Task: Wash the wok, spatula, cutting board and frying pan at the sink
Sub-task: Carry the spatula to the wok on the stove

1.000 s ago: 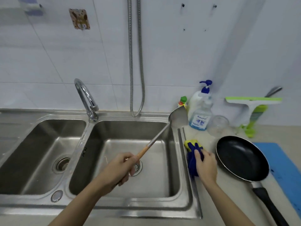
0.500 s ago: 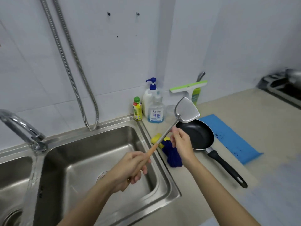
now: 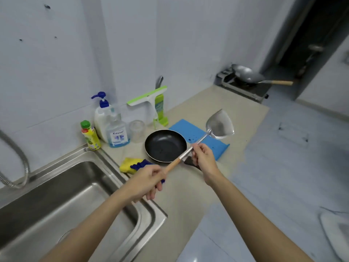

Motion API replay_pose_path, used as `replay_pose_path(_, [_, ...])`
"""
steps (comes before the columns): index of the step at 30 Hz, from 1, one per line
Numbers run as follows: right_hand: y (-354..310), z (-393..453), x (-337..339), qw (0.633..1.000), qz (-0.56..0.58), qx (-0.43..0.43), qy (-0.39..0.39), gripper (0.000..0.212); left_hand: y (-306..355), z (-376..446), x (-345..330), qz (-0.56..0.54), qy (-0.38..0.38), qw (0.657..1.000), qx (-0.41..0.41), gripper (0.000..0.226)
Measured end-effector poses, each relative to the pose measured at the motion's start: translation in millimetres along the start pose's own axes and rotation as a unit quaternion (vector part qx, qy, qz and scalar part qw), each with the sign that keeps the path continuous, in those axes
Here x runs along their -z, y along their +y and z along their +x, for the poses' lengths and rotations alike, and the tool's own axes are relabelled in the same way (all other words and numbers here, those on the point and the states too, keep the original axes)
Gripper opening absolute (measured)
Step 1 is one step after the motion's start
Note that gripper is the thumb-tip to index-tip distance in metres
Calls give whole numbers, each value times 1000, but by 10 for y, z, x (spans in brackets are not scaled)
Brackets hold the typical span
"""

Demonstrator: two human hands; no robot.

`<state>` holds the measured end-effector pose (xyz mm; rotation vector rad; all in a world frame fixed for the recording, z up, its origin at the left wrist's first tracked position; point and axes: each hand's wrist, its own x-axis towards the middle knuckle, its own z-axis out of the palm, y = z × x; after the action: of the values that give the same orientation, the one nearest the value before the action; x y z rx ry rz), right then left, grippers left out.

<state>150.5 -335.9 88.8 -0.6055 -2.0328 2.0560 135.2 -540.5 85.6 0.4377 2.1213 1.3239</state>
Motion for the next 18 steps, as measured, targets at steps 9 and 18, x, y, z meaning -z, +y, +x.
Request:
replay_pose_path(9, [-10, 131, 1450, 991, -11, 3, 135, 20, 661, 976, -848, 166, -98, 975, -108, 28])
replay_pose_path(18, [-192, 788, 3469, 970, -13, 8, 241, 20, 1710, 2203, -2504, 144, -173, 962, -152, 25])
